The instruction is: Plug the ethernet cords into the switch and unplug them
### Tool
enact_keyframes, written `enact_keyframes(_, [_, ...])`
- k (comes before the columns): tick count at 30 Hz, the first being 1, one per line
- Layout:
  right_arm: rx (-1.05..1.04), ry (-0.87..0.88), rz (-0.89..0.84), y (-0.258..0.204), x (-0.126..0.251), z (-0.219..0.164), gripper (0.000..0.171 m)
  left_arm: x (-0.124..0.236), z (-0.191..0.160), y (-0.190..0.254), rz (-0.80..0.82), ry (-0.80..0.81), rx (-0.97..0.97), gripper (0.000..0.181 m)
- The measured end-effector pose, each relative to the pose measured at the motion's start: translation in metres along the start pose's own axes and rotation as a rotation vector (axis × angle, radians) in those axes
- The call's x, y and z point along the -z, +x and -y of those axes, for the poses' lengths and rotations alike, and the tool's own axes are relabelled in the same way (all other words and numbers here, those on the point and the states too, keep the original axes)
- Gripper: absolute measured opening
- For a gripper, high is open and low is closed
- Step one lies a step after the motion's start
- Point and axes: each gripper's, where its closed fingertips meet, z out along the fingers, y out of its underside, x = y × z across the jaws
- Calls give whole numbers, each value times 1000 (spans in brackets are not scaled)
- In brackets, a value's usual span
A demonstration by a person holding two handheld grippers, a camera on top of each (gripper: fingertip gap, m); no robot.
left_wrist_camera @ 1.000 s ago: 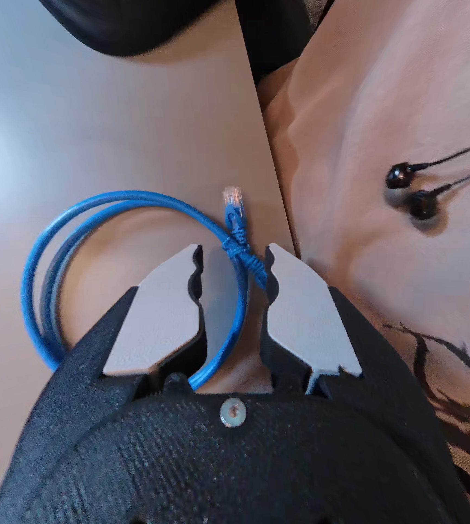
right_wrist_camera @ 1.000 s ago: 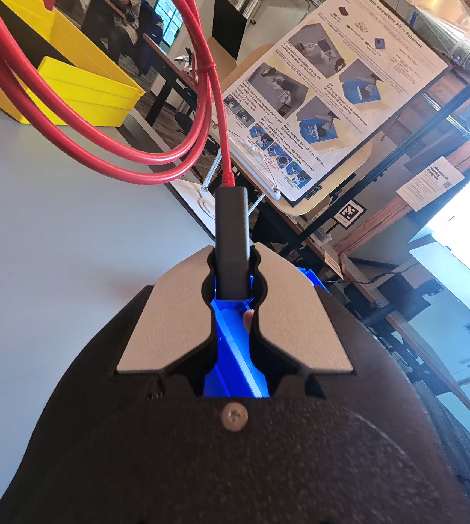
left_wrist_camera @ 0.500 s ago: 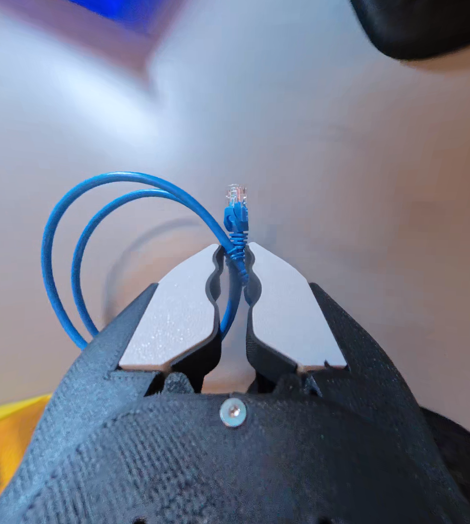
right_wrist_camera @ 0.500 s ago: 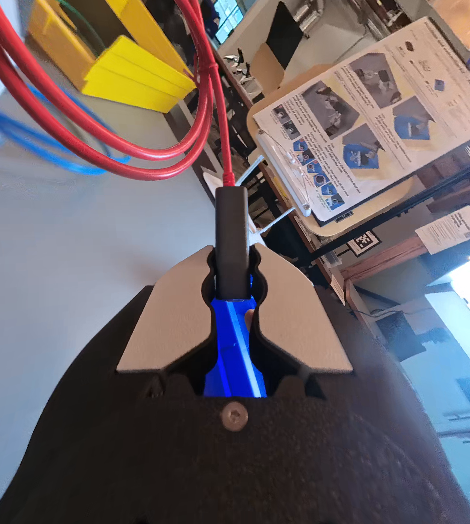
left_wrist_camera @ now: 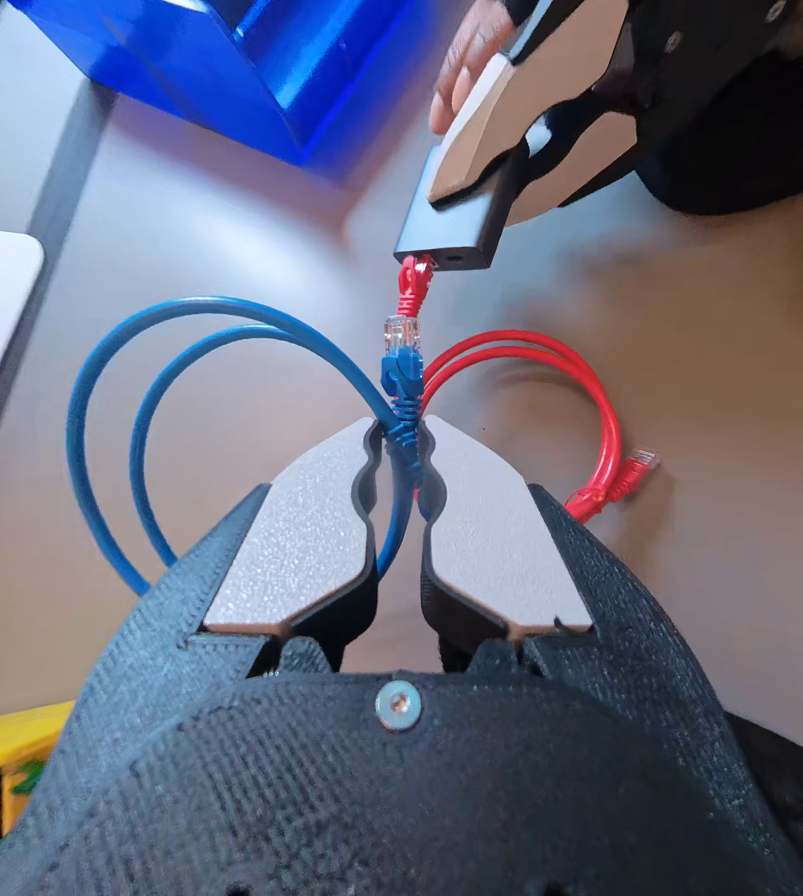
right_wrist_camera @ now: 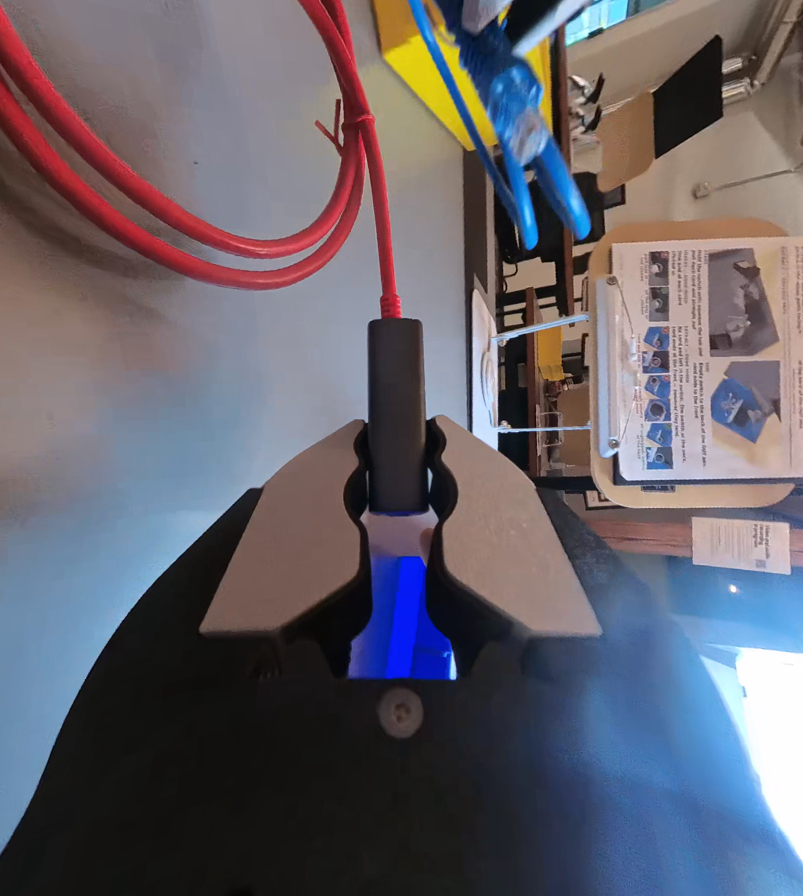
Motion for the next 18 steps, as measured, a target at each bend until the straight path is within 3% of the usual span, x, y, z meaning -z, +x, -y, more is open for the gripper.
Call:
enact_keyframes(1, [17,-13,7,-2,-1,1,21,-9,-4,3,-12,-19,-2,14])
enact_keyframes(5, [12,3,45,-8,-3,12,21,-32,-15,10,-1,-76,-66,19])
enact_keyframes(9, [-7,3,121,-21,-5,20,22,-31,6,16,39,12,-149,36])
enact_keyframes(15, [-127,11,194,-23,-4,39,21,-49,26,58,-10,66,-357,32])
enact_keyframes(18, [-215,32,224,-20,-1,50,21,-60,34,54,79,95,-459,24])
